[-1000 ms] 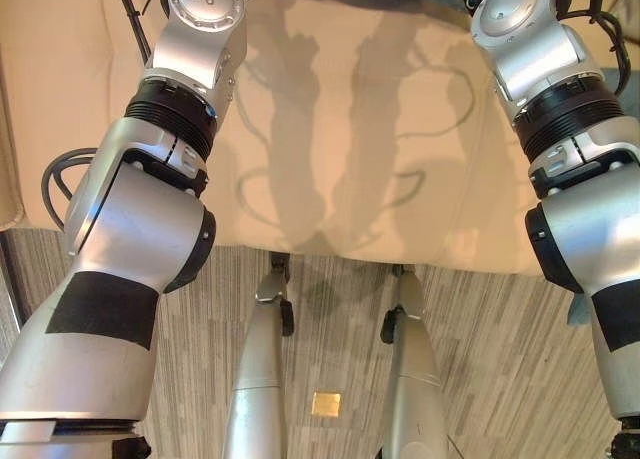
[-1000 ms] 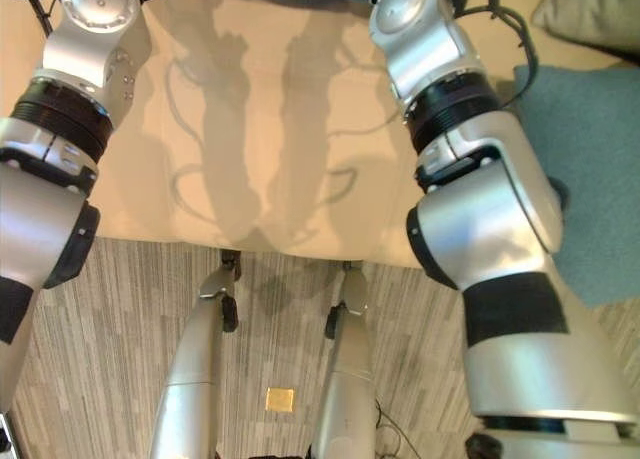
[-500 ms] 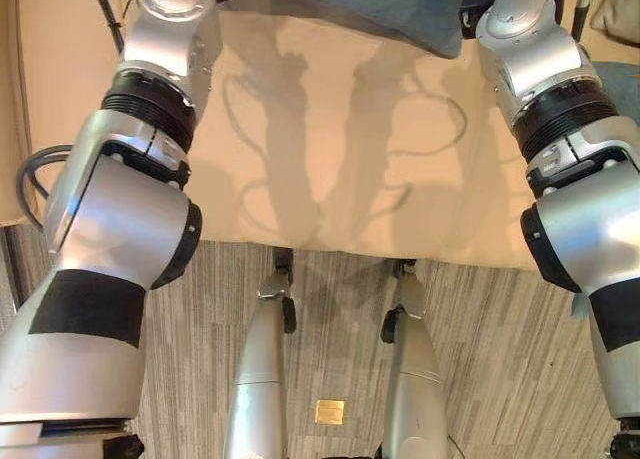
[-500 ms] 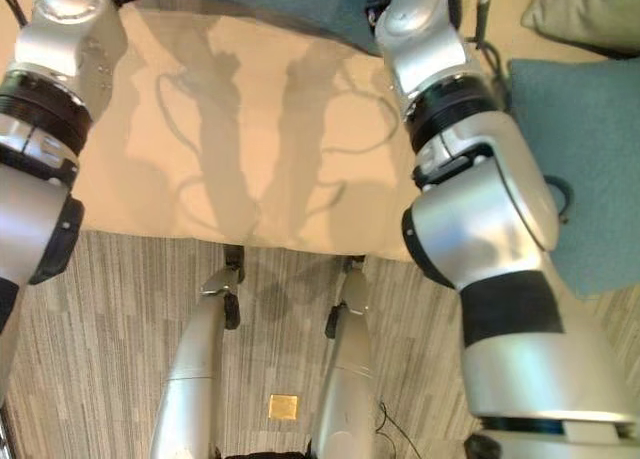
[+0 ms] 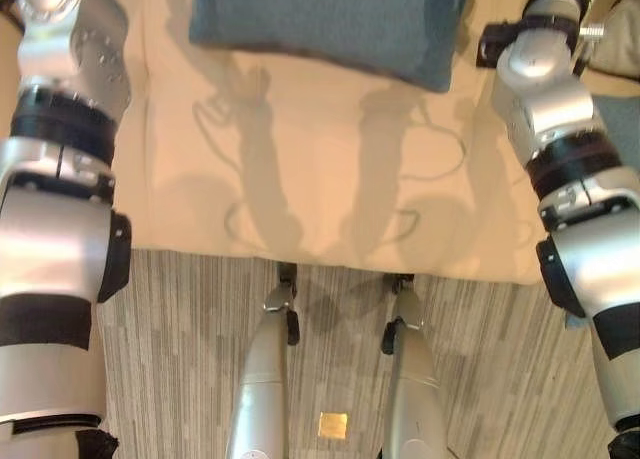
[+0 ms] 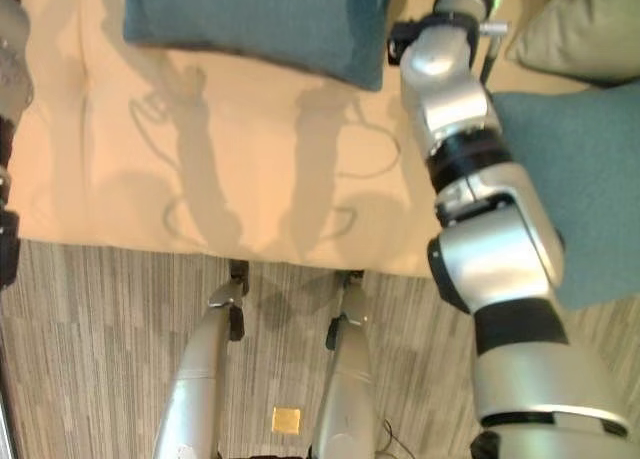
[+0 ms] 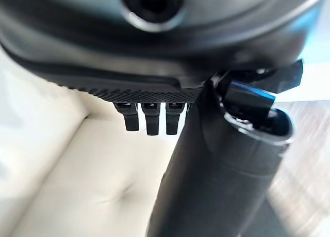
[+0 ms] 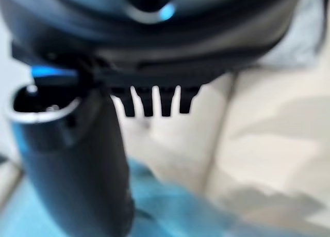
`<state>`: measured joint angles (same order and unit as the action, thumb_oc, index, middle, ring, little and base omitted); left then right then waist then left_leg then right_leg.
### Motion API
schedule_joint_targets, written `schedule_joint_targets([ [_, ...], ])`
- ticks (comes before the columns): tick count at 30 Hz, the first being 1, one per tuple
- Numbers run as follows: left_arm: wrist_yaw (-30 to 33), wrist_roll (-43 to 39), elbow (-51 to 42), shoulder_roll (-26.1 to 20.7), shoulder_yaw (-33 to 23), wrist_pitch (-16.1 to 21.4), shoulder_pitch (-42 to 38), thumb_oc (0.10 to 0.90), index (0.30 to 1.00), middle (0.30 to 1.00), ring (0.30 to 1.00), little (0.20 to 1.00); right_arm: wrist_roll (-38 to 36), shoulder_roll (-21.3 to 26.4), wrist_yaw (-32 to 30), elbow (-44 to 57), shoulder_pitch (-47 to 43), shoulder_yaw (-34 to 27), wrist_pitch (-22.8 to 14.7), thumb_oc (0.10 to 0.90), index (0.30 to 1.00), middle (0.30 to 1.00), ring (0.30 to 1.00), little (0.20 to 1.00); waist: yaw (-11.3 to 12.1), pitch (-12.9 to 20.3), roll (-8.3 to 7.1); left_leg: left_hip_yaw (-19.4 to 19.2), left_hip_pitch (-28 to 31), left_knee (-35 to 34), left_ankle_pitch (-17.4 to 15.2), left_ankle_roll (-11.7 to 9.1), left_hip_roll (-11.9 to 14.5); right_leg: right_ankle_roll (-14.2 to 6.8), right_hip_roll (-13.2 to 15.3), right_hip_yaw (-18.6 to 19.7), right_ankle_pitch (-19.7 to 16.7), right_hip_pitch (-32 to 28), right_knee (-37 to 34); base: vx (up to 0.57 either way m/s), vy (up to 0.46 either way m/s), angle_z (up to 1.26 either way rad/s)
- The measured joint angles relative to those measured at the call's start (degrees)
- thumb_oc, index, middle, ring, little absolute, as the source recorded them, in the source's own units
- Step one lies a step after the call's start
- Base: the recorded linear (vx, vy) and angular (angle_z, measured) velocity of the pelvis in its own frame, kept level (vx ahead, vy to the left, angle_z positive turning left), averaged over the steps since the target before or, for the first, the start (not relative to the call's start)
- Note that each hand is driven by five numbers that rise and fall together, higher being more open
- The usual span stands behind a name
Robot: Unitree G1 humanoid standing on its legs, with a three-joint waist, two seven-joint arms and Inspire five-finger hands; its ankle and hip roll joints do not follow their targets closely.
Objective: Pick up all the scattered cushions and arrange them neatly on the sofa.
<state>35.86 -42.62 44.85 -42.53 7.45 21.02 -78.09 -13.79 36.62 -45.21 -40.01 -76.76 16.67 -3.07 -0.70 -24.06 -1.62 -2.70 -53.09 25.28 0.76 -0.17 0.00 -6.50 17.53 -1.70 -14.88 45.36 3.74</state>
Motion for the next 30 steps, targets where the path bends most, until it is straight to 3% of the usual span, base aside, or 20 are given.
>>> schedule_joint_targets([
  [3, 4.1, 1.2, -0.7, -1.1, -4.7, 0.7, 4.8, 0.800, 0.900, 0.900, 0.900, 0.900, 4.8, 2.3, -4.5, 6.2, 3.1, -6.9, -1.8, 0.800, 0.900, 0.900, 0.900, 0.900, 0.1, -0.1, 0.14, 0.3, 0.1, -0.9, 0.3, -0.2, -0.1, -0.4, -0.2, -0.3, -0.9, -0.1, -0.1, 0.00, -0.029, 0.05],
  [4, 4.8, 2.8, -5.0, -1.0, -8.3, 2.0, 11.1, 0.800, 0.900, 0.900, 0.900, 0.900, 7.0, 2.8, -6.1, 12.5, 7.5, -10.7, -4.2, 0.800, 0.900, 0.900, 0.900, 0.900, 0.1, -0.1, 0.14, 0.5, 0.8, -1.6, 0.3, -0.4, 0.0, -0.6, -0.2, -0.4, -0.8, -0.5, -0.2, 0.00, 0.000, 0.00],
  [6, 4.7, 3.5, -10.5, 0.3, -12.7, 2.3, 20.5, 0.800, 0.900, 0.900, 0.900, 0.900, 9.1, 3.3, -6.7, 20.4, 15.5, -14.9, -5.6, 0.800, 0.900, 0.900, 0.900, 0.900, 0.0, -0.1, 0.11, 0.8, 2.0, -2.9, 0.3, -0.5, 0.2, -0.6, -0.4, -1.2, -0.8, -1.3, -0.1, 0.02, -0.063, 0.02],
  [7, 4.7, 3.5, -11.5, 0.6, -13.3, 2.4, 21.6, 0.800, 0.900, 0.900, 0.900, 0.900, 9.2, 3.3, -6.7, 21.4, 16.4, -15.3, -5.7, 0.800, 0.900, 0.900, 0.900, 0.900, 0.1, -0.1, 0.11, 0.8, 2.2, -3.1, 0.3, -0.5, 0.2, -0.6, -0.4, -1.3, -0.7, -1.4, -0.1, 0.05, -0.078, 0.03],
  [8, 4.3, 5.2, -21.2, 3.7, -17.3, 3.0, 35.2, 0.800, 0.900, 0.900, 0.900, 0.900, 12.1, 3.2, -5.5, 31.9, 31.0, -20.4, -7.6, 0.800, 0.900, 0.900, 0.900, 0.900, 0.2, -1.2, -0.09, 1.1, 6.2, -5.0, 0.4, -0.7, 0.4, -0.8, -0.6, -1.6, -0.6, -4.5, -0.1, 0.03, -0.058, 0.04],
  [10, 2.5, 7.8, -27.1, 8.5, -20.8, 3.0, 50.0, 0.800, 0.900, 0.900, 0.900, 0.900, 14.7, 2.0, -2.3, 38.7, 48.7, -25.5, -7.9, 0.800, 0.900, 0.900, 0.900, 0.900, 0.0, -2.1, -0.43, 1.6, 11.8, -7.0, 0.4, -0.7, 0.5, -1.2, -0.7, -2.3, -0.2, -9.4, -0.1, 0.03, -0.051, 0.07],
  [12, 2.1, 8.7, -27.0, 11.5, -22.4, 2.5, 57.6, 0.800, 0.900, 0.900, 0.900, 0.900, 16.0, -0.6, -0.5, 36.9, 57.7, -29.2, -8.1, 0.800, 0.900, 0.900, 0.900, 0.900, 0.0, 0.9, -1.28, 2.1, 13.5, -7.9, -1.2, -1.0, 0.7, -2.3, -0.8, -2.9, 1.3, -10.5, 0.5, 0.12, -0.098, 0.06],
  [13, 0.2, 11.2, -27.7, 12.4, -22.7, 2.7, 59.8, 0.800, 0.900, 0.900, 0.900, 0.900, 17.3, -3.1, 1.7, 36.5, 62.2, -33.2, -9.7, 0.800, 0.900, 0.900, 0.900, 0.900, 0.2, 1.9, -2.61, 2.2, 13.4, -7.0, -1.8, -1.2, 0.1, -3.0, 0.2, -3.2, 5.0, -11.0, 1.3, 0.17, -0.080, 0.14],
  [14, -1.7, 14.0, -27.8, 12.7, -22.7, 3.0, 62.2, 0.800, 0.900, 0.900, 0.900, 0.900, 17.5, -5.6, 2.7, 35.3, 64.0, -35.3, -10.1, 0.800, 0.900, 0.900, 0.900, 0.900, 0.3, 2.1, -3.00, 2.6, 13.5, -5.8, -1.9, -1.5, -0.1, -3.7, -0.1, -3.2, 5.4, -11.5, 2.1, 0.06, -0.032, 0.22],
  [18, -6.6, 15.4, -25.2, 14.8, -20.4, 2.3, 66.9, 0.800, 0.900, 0.900, 0.900, 0.900, 17.2, -8.2, 7.5, 30.9, 67.4, -35.9, -10.3, 0.800, 0.900, 0.900, 0.900, 0.900, 0.0, 2.3, -2.80, 4.1, 17.6, -5.7, -2.3, -1.7, 0.2, -4.3, -0.6, -2.0, 7.0, -14.7, 5.8, 0.06, -0.092, 0.13],
  [20, -9.8, 16.1, -23.7, 15.8, -18.4, 2.1, 69.2, 0.800, 0.900, 0.900, 0.900, 0.900, 14.9, -10.3, 9.8, 29.8, 69.9, -36.0, -11.7, 0.800, 0.900, 0.900, 0.900, 0.900, -0.4, 2.6, -2.55, 5.6, 21.4, -5.6, -3.3, -1.6, 0.5, -5.2, -0.9, 2.2, 10.4, -17.9, 8.9, 0.01, -0.180, 0.28],
  [23, -13.8, 16.5, -20.9, 16.8, -18.1, 1.1, 73.3, 0.800, 0.900, 0.900, 0.900, 0.900, 7.3, -13.6, 13.4, 28.8, 73.5, -36.0, -12.9, 0.800, 0.900, 0.900, 0.900, 0.900, 0.1, 5.0, -3.01, 7.0, 25.9, -5.9, -4.2, -3.3, 1.3, -5.7, -2.4, 7.0, 15.2, -22.3, 9.9, 0.06, -0.305, 0.16],
  [24, -15.2, 15.3, -19.9, 18.2, -19.4, 1.0, 74.6, 0.800, 0.900, 0.900, 0.900, 0.900, 6.3, -13.5, 14.6, 28.3, 74.2, -35.9, -12.9, 0.800, 0.900, 0.900, 0.900, 0.900, 0.1, 5.6, -2.56, 7.4, 27.8, -6.6, -3.7, -3.8, 1.4, -5.7, -3.7, 8.6, 16.3, -24.9, 8.5, 0.00, -0.458, 0.08],
  [26, -16.1, 14.0, -17.8, 19.4, -19.5, -0.4, 78.8, 0.800, 0.900, 0.900, 0.900, 0.900, 3.9, -13.3, 15.7, 26.7, 74.6, -36.1, -12.9, 0.800, 0.900, 0.900, 0.900, 0.900, 0.2, 7.4, -0.86, 9.2, 32.0, -10.0, -2.7, -5.1, 4.5, -4.9, -6.6, 8.2, 16.9, -28.2, 7.9, -0.02, -0.481, 0.02],
  [29, -18.1, 13.9, -17.8, 22.1, -19.6, -1.6, 82.3, 0.800, 0.900, 0.900, 0.900, 0.900, 2.8, -12.5, 16.8, 26.8, 76.9, -36.4, -12.6, 0.800, 0.900, 0.900, 0.900, 0.900, 0.9, 8.4, 0.71, 10.0, 38.0, -14.0, -0.8, -6.9, 6.2, -3.7, -9.0, 7.8, 18.6, -32.6, 8.2, -0.15, -0.398, 0.07],
  [30, -19.5, 13.4, -18.0, 23.2, -19.3, -2.5, 83.7, 0.800, 0.900, 0.900, 0.900, 0.900, 2.5, -12.4, 17.7, 26.8, 79.0, -36.8, -12.6, 0.800, 0.900, 0.900, 0.900, 0.900, 1.2, 9.4, 2.14, 12.3, 40.2, -15.3, -0.2, -7.6, 8.3, -2.9, -10.8, 6.5, 19.4, -35.3, 8.4, -0.21, -0.342, 0.41],
])
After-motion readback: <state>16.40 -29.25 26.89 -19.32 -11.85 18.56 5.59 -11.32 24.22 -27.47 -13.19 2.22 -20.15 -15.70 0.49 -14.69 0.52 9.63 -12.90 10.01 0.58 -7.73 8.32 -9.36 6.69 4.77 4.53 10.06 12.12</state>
